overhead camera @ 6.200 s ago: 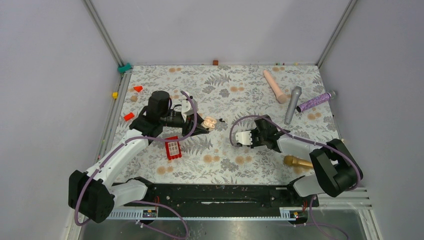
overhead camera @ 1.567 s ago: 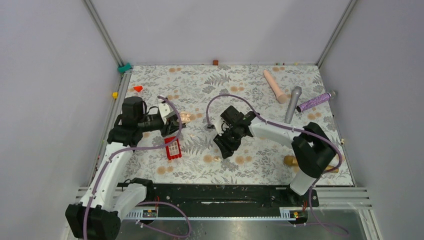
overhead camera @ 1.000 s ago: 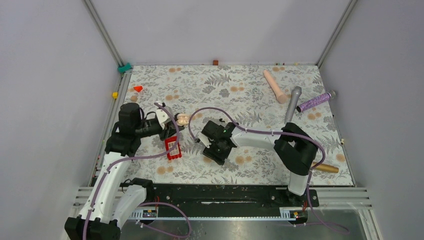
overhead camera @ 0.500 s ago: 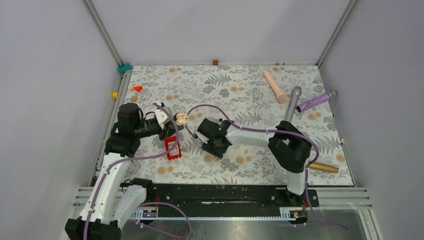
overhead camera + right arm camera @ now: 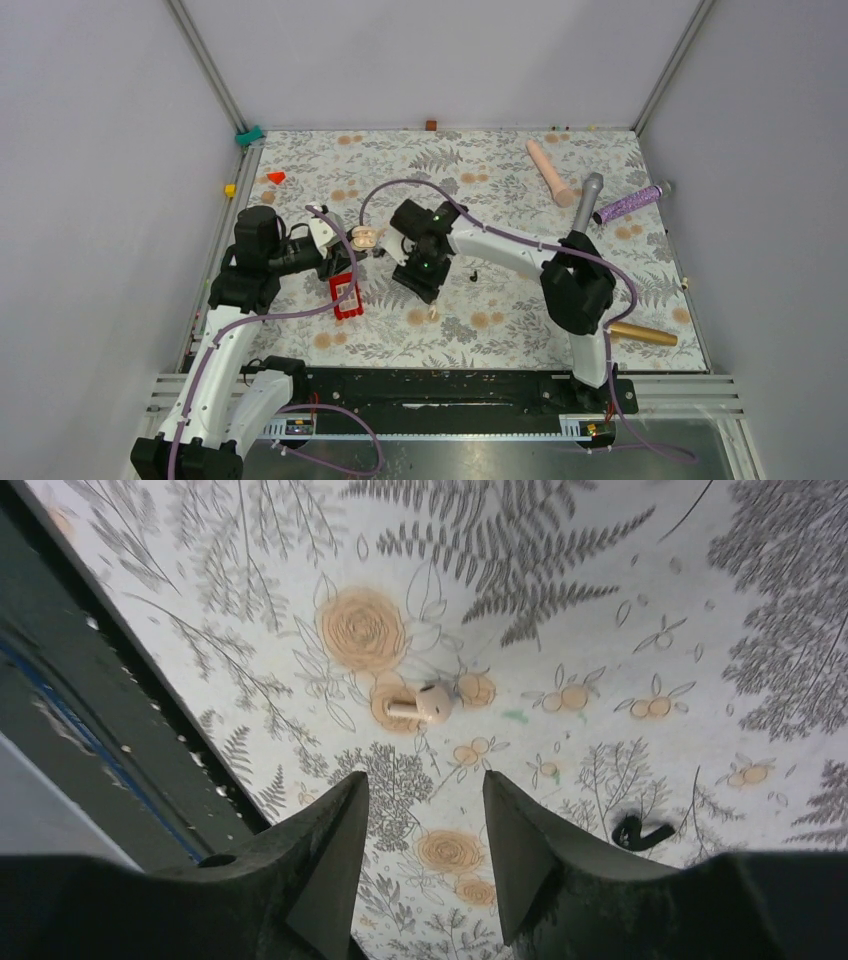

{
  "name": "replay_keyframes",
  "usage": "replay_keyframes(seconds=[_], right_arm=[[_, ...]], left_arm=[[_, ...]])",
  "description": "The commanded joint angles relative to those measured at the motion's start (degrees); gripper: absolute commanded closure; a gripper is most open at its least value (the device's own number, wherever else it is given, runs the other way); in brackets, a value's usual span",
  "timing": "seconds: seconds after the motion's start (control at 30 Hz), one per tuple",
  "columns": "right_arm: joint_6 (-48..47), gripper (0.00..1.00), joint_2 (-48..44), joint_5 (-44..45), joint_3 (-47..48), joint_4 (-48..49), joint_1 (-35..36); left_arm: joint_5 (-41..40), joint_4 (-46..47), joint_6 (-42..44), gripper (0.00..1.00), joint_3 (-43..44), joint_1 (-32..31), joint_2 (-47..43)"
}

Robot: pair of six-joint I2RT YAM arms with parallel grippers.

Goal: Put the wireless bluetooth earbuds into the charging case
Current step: Pick up the right earbud from the center of the board.

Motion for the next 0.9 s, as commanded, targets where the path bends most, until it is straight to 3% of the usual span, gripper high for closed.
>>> replay_keyframes(seconds=[0.0,0.17,0.87], right_arm=[[-0.52,0.48,7.53,-9.92,9.83,-10.51,-3.44],[1.69,0.49,13.03,-10.80,13.20,-12.54,-4.37],[3.46,0.53,18.51,-13.08,13.04,-11.82,-4.78]], left_arm=[[2.24,1.81,0.80,1.00,-0.05,0.53,-0.88],[2.78,1.77,1.01,1.00,-0.16,0.83,-0.90],[4.29,1.59,1.24,1.00,-0.38,1.36,-0.80]])
